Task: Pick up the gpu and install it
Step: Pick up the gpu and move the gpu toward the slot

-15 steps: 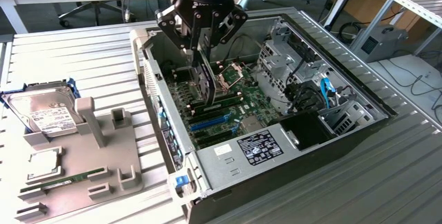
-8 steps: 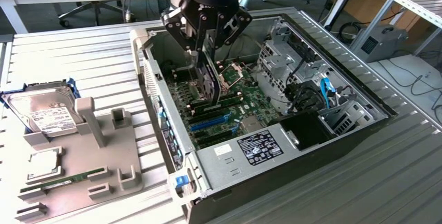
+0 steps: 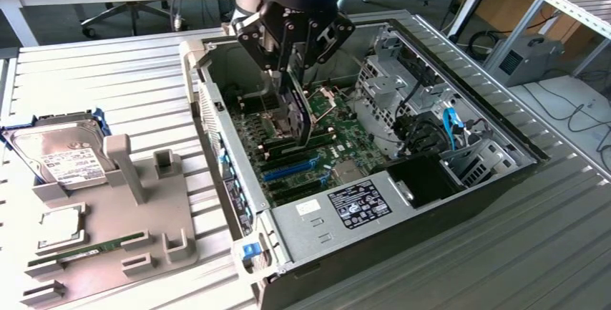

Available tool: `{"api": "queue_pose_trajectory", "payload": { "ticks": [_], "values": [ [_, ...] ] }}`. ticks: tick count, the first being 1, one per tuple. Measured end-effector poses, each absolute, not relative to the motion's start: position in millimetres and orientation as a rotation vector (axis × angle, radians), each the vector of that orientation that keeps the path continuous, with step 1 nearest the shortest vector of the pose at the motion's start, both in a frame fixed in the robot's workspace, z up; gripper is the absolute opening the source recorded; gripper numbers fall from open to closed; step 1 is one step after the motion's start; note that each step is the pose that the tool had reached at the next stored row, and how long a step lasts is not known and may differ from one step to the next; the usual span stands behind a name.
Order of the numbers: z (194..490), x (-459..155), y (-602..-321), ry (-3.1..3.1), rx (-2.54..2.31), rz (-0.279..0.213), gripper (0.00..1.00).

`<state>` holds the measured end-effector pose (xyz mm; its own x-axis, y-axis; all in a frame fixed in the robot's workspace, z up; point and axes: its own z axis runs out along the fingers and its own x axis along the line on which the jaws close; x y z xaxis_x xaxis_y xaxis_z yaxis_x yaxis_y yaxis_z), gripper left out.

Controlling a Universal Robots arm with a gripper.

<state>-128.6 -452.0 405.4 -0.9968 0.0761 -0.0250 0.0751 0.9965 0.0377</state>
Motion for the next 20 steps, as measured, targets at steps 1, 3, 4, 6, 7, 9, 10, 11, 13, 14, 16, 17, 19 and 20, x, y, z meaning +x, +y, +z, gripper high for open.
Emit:
{"api": "queue_pose_trajectory", "payload": {
  "ticks": [1, 3, 4, 6, 7, 9, 10, 11, 13, 14, 16, 17, 19, 20],
  "values": [
    [405.1, -127.1, -451.9, 3.112, 0.118, 0.057, 0.26],
    [404.4, -124.0, -451.5, 3.112, 0.118, 0.057, 0.26],
    [404.0, -122.0, -451.3, 3.112, 0.118, 0.057, 0.26],
    [403.4, -117.6, -450.7, 3.113, 0.118, 0.057, 0.26],
    [403.1, -115.1, -450.5, 3.113, 0.118, 0.057, 0.26],
    [402.6, -110.6, -449.9, 3.113, 0.118, 0.057, 0.26],
    [402.4, -108.8, -449.8, 3.113, 0.118, 0.057, 0.26],
    [402.1, -107.1, -449.6, 3.113, 0.118, 0.057, 0.26],
    [401.3, -103.6, -449.3, 3.113, 0.118, 0.057, 0.26],
    [400.8, -101.7, -449.2, 3.113, 0.117, 0.057, 0.26],
    [399.0, -98.6, -448.7, 3.113, 0.118, 0.057, 0.26],
    [398.1, -97.2, -448.4, 3.113, 0.118, 0.057, 0.26],
    [396.3, -94.4, -447.4, 3.113, 0.117, 0.057, 0.26],
    [395.8, -93.1, -446.7, 3.113, 0.117, 0.057, 0.26]
  ]
}}
